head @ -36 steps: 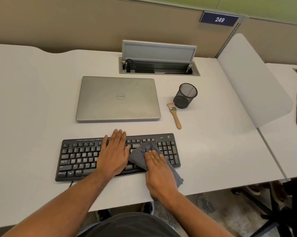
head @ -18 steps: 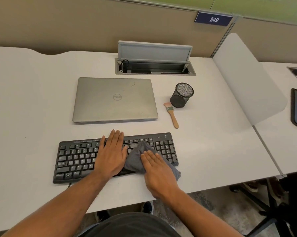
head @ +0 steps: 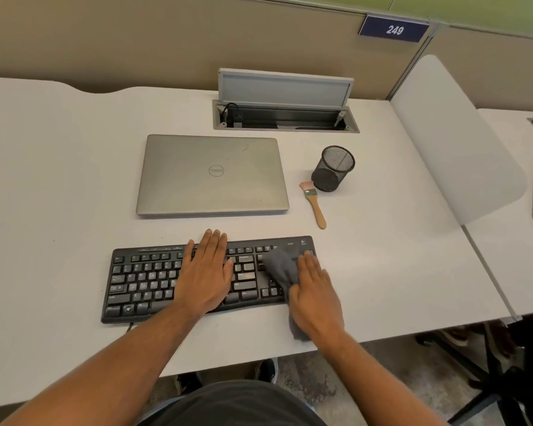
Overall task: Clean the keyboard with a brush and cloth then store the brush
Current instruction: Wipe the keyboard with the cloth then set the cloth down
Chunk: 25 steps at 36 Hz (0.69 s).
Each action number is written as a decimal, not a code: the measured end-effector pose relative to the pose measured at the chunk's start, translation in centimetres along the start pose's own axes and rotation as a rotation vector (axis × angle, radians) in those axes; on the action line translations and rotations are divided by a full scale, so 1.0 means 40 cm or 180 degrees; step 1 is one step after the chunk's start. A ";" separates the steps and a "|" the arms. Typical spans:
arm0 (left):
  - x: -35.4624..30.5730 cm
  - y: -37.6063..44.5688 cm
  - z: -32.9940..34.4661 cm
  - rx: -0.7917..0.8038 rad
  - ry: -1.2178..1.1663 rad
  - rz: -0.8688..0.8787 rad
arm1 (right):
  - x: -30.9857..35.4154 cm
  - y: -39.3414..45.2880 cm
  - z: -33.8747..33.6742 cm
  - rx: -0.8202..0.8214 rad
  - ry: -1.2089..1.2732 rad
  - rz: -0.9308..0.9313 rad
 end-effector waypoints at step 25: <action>-0.004 0.002 -0.001 0.0006 -0.0110 -0.0049 | 0.131 -0.112 0.084 -0.0659 0.0816 0.0413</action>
Point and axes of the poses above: each hand's wrist, its own y-axis towards the middle knuckle, its own z-axis out of the palm, x = y × z, the point moved 2 cm from there along y, towards the middle knuckle, and after that the axes turned 12 degrees about -x, right-handed, at the moved point
